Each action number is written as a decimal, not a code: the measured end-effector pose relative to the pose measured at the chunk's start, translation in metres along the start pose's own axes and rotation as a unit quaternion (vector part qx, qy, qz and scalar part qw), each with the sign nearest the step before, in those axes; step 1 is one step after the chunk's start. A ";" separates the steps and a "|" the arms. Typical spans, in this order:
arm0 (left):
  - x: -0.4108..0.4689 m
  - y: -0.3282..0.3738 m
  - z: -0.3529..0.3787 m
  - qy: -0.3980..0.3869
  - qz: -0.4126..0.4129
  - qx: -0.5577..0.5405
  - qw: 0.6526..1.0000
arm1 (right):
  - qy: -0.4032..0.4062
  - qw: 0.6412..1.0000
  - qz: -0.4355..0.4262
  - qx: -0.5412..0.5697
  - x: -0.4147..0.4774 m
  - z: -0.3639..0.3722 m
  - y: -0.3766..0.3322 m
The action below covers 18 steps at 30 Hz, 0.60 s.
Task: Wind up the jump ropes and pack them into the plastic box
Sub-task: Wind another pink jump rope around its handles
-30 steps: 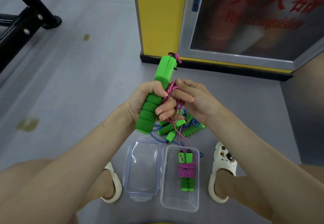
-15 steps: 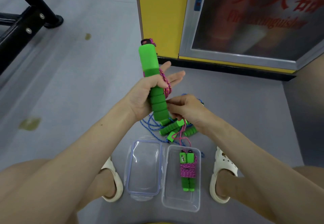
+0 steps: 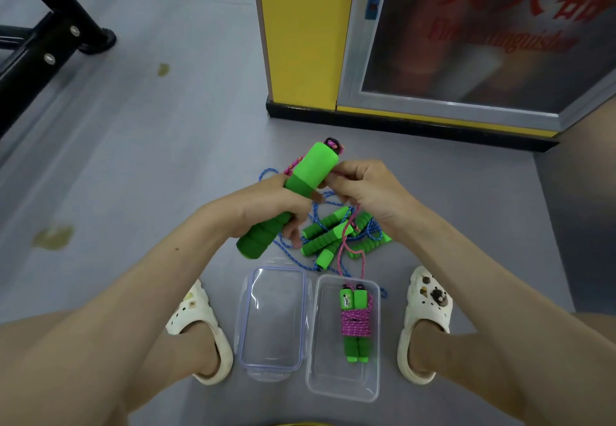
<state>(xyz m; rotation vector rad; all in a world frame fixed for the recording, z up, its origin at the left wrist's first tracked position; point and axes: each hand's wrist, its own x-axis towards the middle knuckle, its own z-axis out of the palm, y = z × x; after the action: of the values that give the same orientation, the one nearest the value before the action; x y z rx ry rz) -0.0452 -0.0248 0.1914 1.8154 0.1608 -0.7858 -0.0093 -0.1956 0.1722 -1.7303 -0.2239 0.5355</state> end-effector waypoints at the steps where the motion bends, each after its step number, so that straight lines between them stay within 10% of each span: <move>1: -0.002 -0.001 0.001 -0.028 0.001 -0.042 0.999 | -0.001 1.000 0.007 0.010 0.000 0.001 0.000; 9: 0.001 -0.004 0.010 -0.258 0.049 -0.316 0.912 | 0.025 0.972 0.084 0.217 0.003 0.003 0.006; 13: 0.006 0.005 0.015 -0.324 0.123 -0.497 0.795 | -0.026 0.934 0.112 0.338 0.003 0.011 0.008; 18: 0.014 0.011 0.022 -0.215 0.155 -0.508 0.820 | 0.038 0.952 0.115 0.280 0.007 0.018 0.017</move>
<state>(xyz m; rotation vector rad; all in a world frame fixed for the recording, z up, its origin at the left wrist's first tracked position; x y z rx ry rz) -0.0389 -0.0525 0.1883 0.5981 -0.0254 -0.6548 -0.0142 -0.1811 0.1520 -1.2213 0.1793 0.6292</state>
